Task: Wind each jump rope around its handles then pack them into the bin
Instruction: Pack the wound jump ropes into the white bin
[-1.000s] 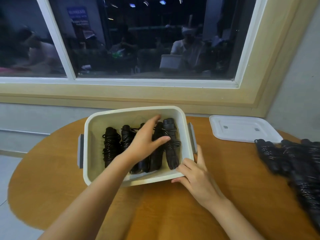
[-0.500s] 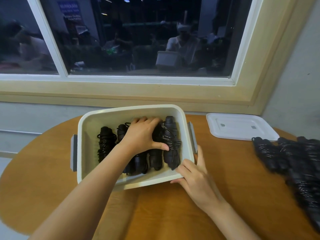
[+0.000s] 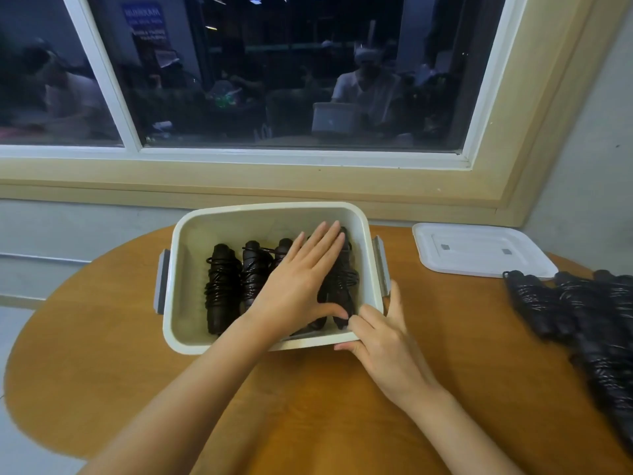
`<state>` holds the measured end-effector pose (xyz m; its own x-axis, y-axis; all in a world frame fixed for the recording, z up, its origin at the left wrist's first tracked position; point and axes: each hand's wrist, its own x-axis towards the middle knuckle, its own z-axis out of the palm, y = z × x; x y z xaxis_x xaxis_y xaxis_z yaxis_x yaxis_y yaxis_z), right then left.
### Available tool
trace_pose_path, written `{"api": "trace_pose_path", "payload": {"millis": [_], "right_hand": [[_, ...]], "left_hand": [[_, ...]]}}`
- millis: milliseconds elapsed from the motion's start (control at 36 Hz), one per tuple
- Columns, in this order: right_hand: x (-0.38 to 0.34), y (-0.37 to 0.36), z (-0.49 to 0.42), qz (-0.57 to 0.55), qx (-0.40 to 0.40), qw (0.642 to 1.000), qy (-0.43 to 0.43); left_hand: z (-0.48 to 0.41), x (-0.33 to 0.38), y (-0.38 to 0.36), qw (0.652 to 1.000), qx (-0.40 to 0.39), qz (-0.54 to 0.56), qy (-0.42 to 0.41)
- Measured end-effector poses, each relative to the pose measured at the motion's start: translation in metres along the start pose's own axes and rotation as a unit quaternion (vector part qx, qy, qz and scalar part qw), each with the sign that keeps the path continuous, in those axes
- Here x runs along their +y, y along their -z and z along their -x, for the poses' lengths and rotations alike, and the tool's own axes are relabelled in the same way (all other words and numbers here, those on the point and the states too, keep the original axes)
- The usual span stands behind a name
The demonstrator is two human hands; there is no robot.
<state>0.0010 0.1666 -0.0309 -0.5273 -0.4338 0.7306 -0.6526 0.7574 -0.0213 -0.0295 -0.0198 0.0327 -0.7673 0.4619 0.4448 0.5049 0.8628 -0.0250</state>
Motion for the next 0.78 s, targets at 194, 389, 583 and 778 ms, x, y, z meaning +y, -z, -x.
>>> {"api": "trace_pose_path", "payload": {"millis": [194,389,583,778], "right_hand": [[0.007,0.003,0.016,-0.077,-0.058,0.995,-0.030],[-0.007,-0.001,0.013,-0.103,-0.034,0.993,-0.050],[-0.009,0.000,0.012,-0.113,-0.024,0.992,-0.055],[-0.006,-0.001,0.012,-0.116,-0.038,0.992,-0.044]], "left_hand": [[-0.010,0.013,-0.002,0.994,-0.089,-0.059,0.037],[-0.013,0.019,0.004,0.986,-0.126,-0.062,0.094],[-0.017,0.025,0.003,0.986,-0.129,-0.059,0.090],[-0.008,0.006,-0.008,0.987,-0.149,-0.024,0.059]]}}
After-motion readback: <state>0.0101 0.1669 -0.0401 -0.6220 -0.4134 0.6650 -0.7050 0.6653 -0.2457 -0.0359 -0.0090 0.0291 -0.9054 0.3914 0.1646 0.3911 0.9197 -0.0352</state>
